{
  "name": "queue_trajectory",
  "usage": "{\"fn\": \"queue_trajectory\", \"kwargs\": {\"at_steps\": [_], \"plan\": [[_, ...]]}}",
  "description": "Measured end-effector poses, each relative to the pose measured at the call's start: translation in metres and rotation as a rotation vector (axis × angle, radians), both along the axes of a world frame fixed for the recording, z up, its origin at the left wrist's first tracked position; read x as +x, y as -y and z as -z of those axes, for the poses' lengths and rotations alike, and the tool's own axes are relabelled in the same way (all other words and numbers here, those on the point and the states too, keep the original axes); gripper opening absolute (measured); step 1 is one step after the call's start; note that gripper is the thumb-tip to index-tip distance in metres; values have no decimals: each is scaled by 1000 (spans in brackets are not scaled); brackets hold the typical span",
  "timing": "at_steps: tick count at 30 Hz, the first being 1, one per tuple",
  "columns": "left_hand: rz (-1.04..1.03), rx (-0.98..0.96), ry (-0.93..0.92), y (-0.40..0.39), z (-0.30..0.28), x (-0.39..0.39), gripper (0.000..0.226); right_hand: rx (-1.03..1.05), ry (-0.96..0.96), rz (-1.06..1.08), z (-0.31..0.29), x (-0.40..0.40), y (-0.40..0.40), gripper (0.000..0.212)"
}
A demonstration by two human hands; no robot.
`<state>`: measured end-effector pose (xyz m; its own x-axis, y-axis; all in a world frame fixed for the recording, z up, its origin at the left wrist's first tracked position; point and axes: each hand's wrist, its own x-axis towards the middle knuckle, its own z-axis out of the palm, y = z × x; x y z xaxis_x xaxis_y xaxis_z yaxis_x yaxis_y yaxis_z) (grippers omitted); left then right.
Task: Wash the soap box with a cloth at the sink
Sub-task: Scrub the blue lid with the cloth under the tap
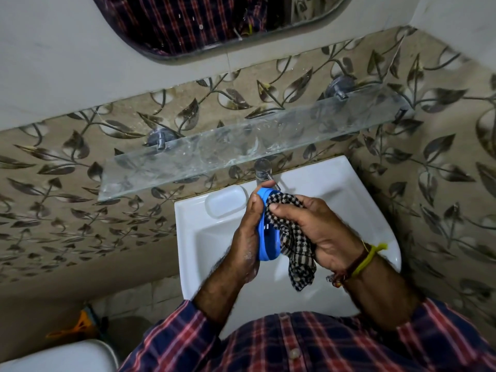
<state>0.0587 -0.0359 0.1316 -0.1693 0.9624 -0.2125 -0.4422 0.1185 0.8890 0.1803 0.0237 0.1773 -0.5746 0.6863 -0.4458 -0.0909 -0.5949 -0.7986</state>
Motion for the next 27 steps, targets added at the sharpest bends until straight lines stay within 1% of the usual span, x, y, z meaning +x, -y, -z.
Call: {"fn": "queue_trajectory", "kwargs": {"at_steps": [2,4,7,9,11,13,17,20,22,24,26,27], "plan": [[-6,4,25,-5,-6,-8,53,72,56,-73,0,0,6,7],[1,8,19,-6,-6,-13,52,119,103,-129,2,0,11,11],[16,9,12,-4,-2,-8,53,84,62,-62,1,-1,5,6],[6,1,21,-4,-1,-5,55,129,85,-58,0,-1,1,7],[-13,1,42,-6,-4,-9,53,206,152,-148,1,0,5,7],[-24,-7,44,-7,-3,-13,50,236,180,-214,3,1,9,7],[-3,-28,40,-4,-1,-9,48,223,154,-148,3,1,3,9],[-18,-14,34,-9,-8,-15,49,302,138,-246,5,1,10,12],[-9,-4,-6,-10,-9,-16,53,308,132,-307,9,3,14,15],[-6,-14,-15,-9,-6,-14,53,313,154,-292,12,5,12,15],[-11,-13,0,-9,-7,-13,52,387,162,-283,13,6,10,11],[-13,-8,-3,-10,-8,-14,52,445,160,-312,13,6,10,8]]}}
